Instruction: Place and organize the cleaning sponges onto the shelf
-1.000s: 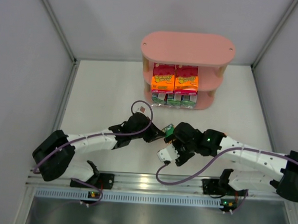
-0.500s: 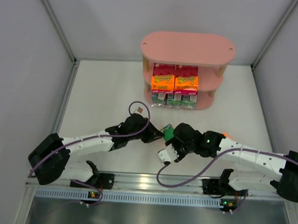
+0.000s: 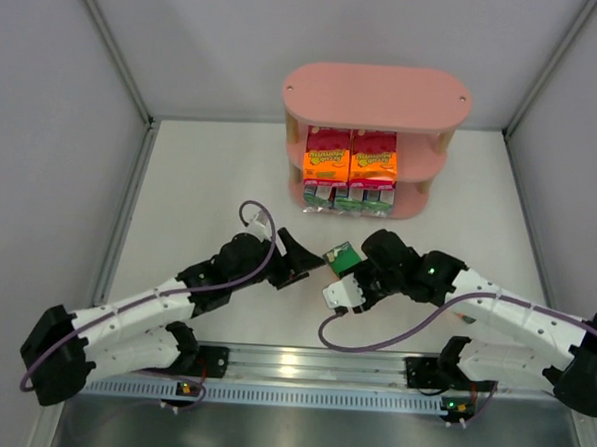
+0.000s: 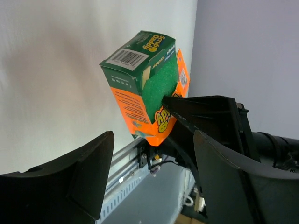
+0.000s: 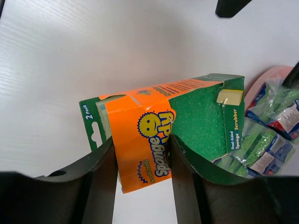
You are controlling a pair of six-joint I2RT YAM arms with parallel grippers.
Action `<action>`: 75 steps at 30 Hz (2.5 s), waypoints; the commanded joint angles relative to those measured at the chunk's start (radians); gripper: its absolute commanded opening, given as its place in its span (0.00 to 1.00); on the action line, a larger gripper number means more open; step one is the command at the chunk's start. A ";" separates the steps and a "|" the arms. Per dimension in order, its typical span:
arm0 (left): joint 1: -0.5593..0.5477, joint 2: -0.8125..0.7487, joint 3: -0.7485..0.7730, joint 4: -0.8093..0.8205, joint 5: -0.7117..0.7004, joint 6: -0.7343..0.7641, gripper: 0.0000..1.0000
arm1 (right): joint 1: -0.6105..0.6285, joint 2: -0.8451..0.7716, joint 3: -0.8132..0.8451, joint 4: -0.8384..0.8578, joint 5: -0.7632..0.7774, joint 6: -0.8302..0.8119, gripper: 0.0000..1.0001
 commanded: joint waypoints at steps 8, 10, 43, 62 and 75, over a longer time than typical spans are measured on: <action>-0.003 -0.459 0.103 -0.427 -0.406 0.413 0.84 | -0.116 -0.007 0.272 -0.135 -0.217 0.038 0.35; -0.003 -0.508 0.114 -0.480 -0.455 0.453 0.89 | -0.119 0.011 0.376 -0.176 -0.229 0.045 0.35; -0.003 -0.670 0.053 -0.563 -0.509 0.453 0.94 | -0.317 0.720 1.524 -0.179 0.013 0.076 0.38; -0.003 -0.677 0.034 -0.561 -0.508 0.429 0.95 | -0.331 0.699 1.441 -0.119 -0.011 0.104 0.69; -0.003 -0.688 0.028 -0.561 -0.503 0.421 0.95 | -0.337 0.625 1.464 -0.118 -0.093 0.167 0.80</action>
